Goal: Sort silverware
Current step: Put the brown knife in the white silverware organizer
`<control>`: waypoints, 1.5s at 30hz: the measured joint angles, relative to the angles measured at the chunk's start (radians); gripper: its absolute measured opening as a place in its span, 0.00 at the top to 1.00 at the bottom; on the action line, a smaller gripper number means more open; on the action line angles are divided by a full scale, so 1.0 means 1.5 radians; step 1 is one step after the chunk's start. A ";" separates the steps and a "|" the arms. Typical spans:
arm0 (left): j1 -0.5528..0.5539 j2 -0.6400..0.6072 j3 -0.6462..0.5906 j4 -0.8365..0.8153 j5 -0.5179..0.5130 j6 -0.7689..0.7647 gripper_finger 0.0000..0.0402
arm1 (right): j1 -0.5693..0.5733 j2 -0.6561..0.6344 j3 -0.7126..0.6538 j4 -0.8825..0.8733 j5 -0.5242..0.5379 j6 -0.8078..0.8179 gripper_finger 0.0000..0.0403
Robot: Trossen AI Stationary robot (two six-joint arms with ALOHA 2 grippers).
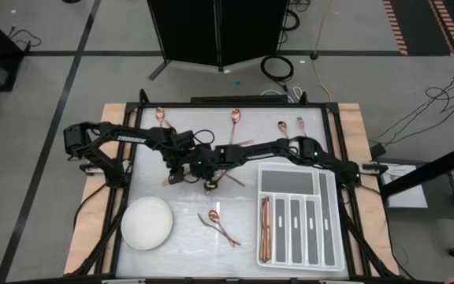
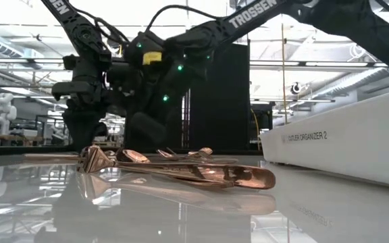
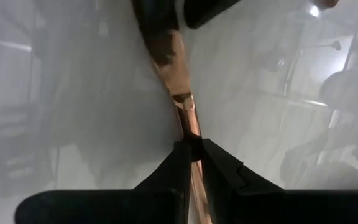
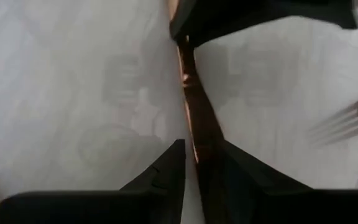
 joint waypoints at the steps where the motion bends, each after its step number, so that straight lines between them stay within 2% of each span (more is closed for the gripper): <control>1: 0.000 0.000 0.000 0.001 0.002 0.002 0.92 | 0.001 0.002 0.004 -0.003 0.019 0.000 0.79; 7: -0.003 0.001 0.001 0.002 0.027 0.036 0.92 | 0.005 0.004 0.005 -0.008 0.051 -0.019 0.79; 11: -0.003 0.001 0.001 0.001 0.026 0.047 0.92 | 0.002 0.004 0.005 -0.028 0.014 -0.025 0.79; 22: -0.003 0.000 0.000 0.002 0.027 0.051 0.92 | 0.012 0.006 0.002 0.021 0.011 -0.017 0.79; 36: -0.003 -0.002 -0.002 -0.018 0.036 0.049 0.92 | 0.021 0.008 -0.002 0.072 -0.037 -0.029 0.79; 40: -0.002 -0.029 0.003 -0.047 0.006 0.046 0.92 | 0.021 0.008 -0.001 0.090 -0.042 -0.033 0.79; 45: 0.000 -0.106 0.010 -0.051 -0.052 0.036 0.92 | 0.023 0.001 0.004 0.109 -0.033 -0.044 0.79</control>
